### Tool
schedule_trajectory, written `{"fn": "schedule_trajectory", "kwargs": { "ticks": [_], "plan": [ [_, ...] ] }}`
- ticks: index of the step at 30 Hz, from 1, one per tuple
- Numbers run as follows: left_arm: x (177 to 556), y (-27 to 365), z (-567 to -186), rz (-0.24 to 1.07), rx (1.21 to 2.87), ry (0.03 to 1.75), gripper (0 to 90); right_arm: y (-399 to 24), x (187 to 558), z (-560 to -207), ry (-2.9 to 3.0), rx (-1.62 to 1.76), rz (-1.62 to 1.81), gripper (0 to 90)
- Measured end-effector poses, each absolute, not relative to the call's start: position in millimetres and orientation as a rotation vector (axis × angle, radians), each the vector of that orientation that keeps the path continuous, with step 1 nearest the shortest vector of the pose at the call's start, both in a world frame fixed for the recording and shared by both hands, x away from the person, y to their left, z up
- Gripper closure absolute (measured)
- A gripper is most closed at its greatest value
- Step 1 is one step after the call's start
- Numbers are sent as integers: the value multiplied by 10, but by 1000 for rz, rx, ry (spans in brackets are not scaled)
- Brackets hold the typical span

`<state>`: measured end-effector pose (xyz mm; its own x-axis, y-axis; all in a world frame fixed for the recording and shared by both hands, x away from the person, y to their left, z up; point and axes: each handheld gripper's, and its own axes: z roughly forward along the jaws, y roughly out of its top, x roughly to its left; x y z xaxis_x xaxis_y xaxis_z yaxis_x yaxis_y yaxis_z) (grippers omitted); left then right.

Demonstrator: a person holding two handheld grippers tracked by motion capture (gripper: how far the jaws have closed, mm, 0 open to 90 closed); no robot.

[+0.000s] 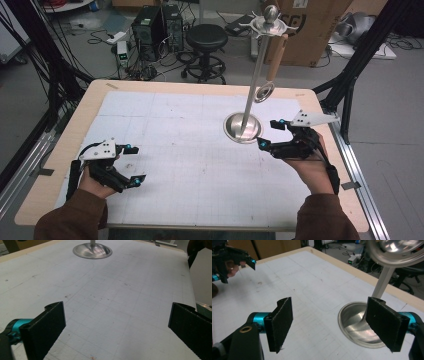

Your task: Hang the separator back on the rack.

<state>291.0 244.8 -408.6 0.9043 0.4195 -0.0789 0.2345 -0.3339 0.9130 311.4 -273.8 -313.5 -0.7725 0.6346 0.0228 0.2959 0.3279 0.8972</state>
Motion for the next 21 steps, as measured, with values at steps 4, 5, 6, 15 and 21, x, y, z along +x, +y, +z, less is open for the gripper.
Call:
{"fn": "schedule_trajectory", "kwargs": {
  "ticks": [4,5,6,15,21],
  "plan": [
    [2907,2439,-4088,204,1933,475,17,-2732,3106,-3261,2278,850,1427,205],
    [2908,2440,-4089,204,1932,475,17,-2732,3095,-3285,2276,852,1432,205],
    [2908,2443,-4088,205,1932,477,16,-2733,3086,-3308,2271,848,1439,205],
    [2905,2421,-4094,199,1934,474,16,-2703,3026,-3517,2274,870,1446,204],
    [2910,2411,-4103,195,1940,472,16,-2708,3005,-3622,2287,883,1434,200]
  ]
}}
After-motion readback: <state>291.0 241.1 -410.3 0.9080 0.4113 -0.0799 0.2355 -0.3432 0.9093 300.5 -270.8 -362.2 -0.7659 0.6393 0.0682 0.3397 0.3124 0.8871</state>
